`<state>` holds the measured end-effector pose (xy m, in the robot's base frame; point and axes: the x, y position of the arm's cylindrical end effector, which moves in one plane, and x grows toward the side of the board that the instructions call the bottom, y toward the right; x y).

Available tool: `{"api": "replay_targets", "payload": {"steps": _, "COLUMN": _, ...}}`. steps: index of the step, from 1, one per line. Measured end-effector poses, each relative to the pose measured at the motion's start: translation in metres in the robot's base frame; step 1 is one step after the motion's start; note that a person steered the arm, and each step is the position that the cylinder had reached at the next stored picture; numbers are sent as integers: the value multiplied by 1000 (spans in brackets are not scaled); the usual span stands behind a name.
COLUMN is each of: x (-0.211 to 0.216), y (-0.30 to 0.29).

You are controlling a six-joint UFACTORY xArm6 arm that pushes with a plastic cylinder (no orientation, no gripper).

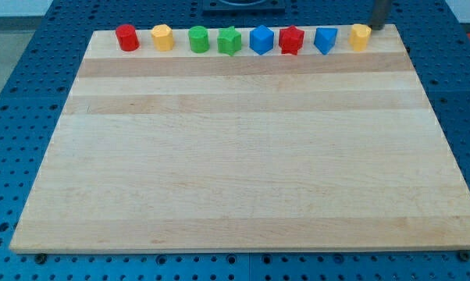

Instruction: Move yellow heart closer to the red circle

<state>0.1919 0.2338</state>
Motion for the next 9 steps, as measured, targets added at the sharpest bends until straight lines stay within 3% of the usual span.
{"api": "replay_targets", "payload": {"steps": 2, "x": 20, "y": -30}}
{"api": "replay_targets", "payload": {"steps": 6, "x": 44, "y": 12}}
{"api": "replay_targets", "payload": {"steps": 9, "x": 124, "y": -14}}
